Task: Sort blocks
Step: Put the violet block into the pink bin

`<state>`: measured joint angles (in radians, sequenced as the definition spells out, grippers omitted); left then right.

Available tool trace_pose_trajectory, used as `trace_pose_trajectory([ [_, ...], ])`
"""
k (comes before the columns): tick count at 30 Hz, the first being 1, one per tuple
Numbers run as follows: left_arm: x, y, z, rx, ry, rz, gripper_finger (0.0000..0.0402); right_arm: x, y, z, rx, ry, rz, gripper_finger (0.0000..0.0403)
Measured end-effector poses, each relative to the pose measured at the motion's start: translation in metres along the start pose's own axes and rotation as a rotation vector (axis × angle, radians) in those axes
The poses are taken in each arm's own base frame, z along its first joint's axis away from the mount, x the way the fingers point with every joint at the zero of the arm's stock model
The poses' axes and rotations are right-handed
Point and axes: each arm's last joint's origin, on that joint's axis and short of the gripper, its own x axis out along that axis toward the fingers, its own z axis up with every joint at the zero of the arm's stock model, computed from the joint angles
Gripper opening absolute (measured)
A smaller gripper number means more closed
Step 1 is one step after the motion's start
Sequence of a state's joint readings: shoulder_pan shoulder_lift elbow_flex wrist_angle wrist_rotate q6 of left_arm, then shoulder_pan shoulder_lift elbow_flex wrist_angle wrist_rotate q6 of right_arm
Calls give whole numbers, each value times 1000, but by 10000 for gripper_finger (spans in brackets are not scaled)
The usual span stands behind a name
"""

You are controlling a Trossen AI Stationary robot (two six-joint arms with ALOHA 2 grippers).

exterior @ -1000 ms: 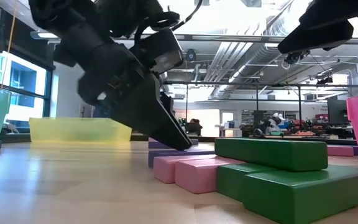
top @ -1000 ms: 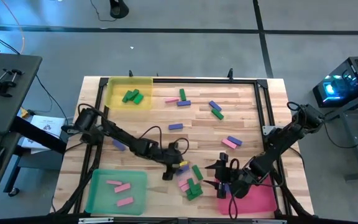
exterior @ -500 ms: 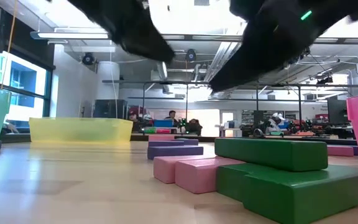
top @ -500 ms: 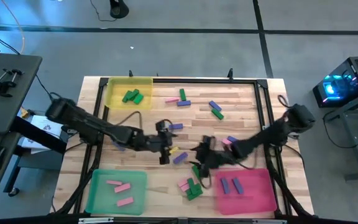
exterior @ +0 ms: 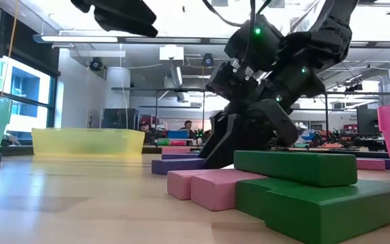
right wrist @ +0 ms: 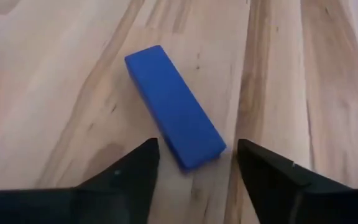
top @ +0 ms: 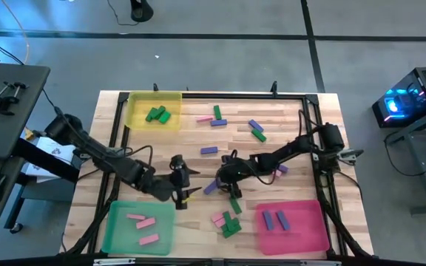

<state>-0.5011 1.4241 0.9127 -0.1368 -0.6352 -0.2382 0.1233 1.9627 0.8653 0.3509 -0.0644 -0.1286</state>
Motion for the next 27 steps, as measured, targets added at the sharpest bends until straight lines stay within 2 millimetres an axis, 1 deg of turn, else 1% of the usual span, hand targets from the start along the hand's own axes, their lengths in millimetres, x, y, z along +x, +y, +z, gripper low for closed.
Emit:
trace_pose_trajectory([
  [3,-3,-6,-9,-48,-8,40,229,3,1,-3,21,11,-2,155],
  [5,-4,-9,-17,-93,-27,64,229,3,2,-2,49,8,-2,113],
  [7,-6,-12,-28,-121,-37,88,229,3,4,-1,69,-1,-13,72],
  [10,-7,-15,-43,-185,-75,109,229,2,10,2,54,-15,-44,17],
  [11,-7,-15,-49,-200,-82,116,229,-1,13,4,48,-19,-58,7],
  [14,-8,-15,-62,-257,-119,126,229,-10,26,11,39,-21,-95,1],
  [19,-7,-13,-77,-295,-132,124,229,-42,50,37,0,-85,-142,0],
  [24,-7,-13,-79,-286,-131,123,229,-66,63,51,-20,-139,-163,0],
  [27,-7,-14,-78,-274,-135,123,229,-72,65,54,-21,-157,-179,0],
])
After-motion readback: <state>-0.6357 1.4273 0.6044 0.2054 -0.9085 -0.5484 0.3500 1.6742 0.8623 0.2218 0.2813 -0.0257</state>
